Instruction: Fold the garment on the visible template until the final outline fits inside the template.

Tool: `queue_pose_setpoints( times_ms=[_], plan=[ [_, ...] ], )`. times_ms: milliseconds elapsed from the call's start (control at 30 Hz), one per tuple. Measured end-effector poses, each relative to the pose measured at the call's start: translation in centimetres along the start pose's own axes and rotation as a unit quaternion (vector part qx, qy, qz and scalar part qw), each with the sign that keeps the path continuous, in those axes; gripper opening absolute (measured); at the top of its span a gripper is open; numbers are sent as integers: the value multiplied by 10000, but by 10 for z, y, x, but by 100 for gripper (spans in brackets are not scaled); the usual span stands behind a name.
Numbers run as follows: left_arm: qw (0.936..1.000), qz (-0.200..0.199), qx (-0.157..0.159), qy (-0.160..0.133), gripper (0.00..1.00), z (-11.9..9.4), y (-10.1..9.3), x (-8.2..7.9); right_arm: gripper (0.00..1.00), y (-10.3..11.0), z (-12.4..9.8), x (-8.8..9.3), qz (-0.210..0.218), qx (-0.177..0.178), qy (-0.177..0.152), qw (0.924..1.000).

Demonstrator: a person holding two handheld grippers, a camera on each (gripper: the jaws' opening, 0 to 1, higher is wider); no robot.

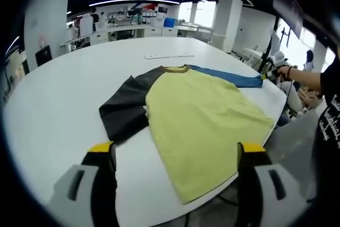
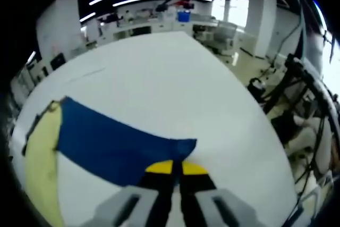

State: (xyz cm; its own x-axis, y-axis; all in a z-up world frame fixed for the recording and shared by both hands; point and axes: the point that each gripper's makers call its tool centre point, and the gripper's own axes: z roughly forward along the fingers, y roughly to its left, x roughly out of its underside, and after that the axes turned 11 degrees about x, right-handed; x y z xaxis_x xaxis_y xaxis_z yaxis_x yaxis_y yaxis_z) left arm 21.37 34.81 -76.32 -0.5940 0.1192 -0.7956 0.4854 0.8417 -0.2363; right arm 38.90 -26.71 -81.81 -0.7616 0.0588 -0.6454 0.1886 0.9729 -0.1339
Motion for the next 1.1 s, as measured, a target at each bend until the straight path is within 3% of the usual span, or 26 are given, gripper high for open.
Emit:
queue_pose_setpoints(
  times_ms=[300,433,500,967,1100],
  plan=[
    [10000,52,-41,26,99,-2,1,-1,0,8,-12,6,-40,-26,96,9999],
    [10000,76,-41,39,99,-2,1,-1,0,7,-8,-1,-26,-91,45,9999],
    [10000,63,-43,23,99,-3,2,-2,0,20,-20,-4,-81,-240,-13,9997],
    [9998,178,81,24,99,-3,-1,-2,0,54,-29,-38,-485,-636,-180,9966],
    [9997,80,178,-138,99,-3,-3,-8,0,70,-35,-44,-571,-704,-175,9957]
  ],
)
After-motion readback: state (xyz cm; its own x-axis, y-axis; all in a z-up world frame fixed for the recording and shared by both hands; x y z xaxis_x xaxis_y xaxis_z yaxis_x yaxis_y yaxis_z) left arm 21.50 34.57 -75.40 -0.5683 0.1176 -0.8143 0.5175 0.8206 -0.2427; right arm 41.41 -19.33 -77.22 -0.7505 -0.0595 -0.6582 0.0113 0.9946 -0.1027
